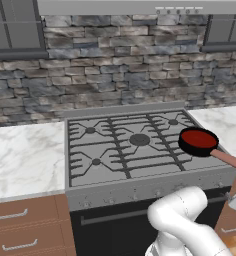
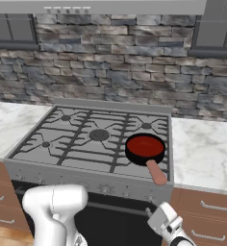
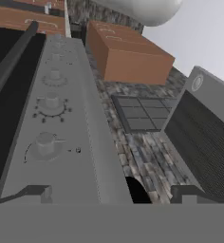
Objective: Wait until the marinara sauce is simmered to a deep red color and then turn off the stove.
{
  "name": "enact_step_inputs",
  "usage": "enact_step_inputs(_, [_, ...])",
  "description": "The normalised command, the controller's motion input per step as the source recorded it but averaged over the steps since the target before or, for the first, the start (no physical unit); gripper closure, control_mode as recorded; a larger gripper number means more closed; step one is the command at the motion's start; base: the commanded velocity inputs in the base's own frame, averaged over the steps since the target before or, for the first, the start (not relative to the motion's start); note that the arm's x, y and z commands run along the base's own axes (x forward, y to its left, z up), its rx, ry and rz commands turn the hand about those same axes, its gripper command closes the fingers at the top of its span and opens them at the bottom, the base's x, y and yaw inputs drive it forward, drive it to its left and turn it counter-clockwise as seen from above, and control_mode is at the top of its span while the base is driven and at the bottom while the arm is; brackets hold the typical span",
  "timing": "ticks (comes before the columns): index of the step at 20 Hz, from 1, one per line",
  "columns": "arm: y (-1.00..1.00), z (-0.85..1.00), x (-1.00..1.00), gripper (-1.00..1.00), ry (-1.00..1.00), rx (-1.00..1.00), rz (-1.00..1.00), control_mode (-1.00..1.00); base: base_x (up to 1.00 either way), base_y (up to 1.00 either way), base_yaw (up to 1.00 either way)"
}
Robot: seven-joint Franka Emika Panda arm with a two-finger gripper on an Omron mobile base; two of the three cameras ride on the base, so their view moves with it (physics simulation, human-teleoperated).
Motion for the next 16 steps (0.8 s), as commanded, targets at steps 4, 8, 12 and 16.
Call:
enact_step_inputs(4, [-0.15,-0.04,0.0,-1.0,0.0,0.0,-0.52,-1.0,0.0,0.0,0.0])
enact_step_inputs(8, [-0.01,-0.05,0.0,-1.0,0.0,-0.01,-0.53,-1.0,0.0,0.0,0.0])
enact_step_inputs(12, [0.0,0.0,0.03,-1.0,0.0,-0.04,-0.43,-1.0,0.0,0.0,0.0])
enact_step_inputs(16, [0.18,0.0,0.32,-1.0,0.0,-0.03,-0.21,-1.0,0.0,0.0,0.0])
